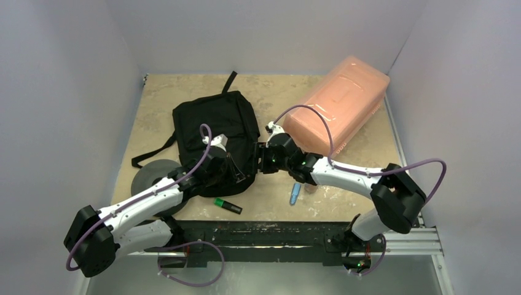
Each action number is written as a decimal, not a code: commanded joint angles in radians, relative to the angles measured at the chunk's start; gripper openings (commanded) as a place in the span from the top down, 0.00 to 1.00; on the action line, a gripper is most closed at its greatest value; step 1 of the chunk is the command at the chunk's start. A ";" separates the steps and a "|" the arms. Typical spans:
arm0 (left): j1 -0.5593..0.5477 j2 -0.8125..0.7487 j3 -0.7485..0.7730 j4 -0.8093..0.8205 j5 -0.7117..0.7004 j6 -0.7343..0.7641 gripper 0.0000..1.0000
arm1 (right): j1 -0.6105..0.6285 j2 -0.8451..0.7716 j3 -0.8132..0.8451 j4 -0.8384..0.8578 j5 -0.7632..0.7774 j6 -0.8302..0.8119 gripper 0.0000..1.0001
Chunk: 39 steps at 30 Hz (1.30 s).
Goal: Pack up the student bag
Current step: Zip the student bag at the center of the board.
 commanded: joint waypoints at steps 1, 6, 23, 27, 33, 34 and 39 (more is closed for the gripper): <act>-0.005 -0.018 0.018 0.045 0.007 0.040 1.00 | 0.001 0.026 0.044 0.041 -0.014 0.034 0.37; -0.005 -0.040 0.009 0.033 0.025 0.055 1.00 | 0.001 0.052 0.047 0.045 -0.002 0.079 0.46; -0.006 -0.045 0.115 -0.165 0.004 0.085 1.00 | 0.001 0.169 0.071 0.098 -0.043 0.099 0.55; -0.006 -0.049 0.110 -0.234 -0.061 0.064 1.00 | -0.001 0.168 0.132 0.071 0.005 0.056 0.88; -0.006 -0.112 0.101 -0.489 -0.268 -0.002 1.00 | -0.036 0.207 0.352 -0.169 0.243 -0.174 1.00; -0.006 -0.127 0.092 -0.519 -0.303 -0.012 1.00 | -0.051 0.204 0.358 -0.171 0.266 -0.208 1.00; -0.001 -0.175 0.070 -0.602 -0.392 -0.037 1.00 | -0.115 0.188 0.365 -0.218 0.311 -0.323 1.00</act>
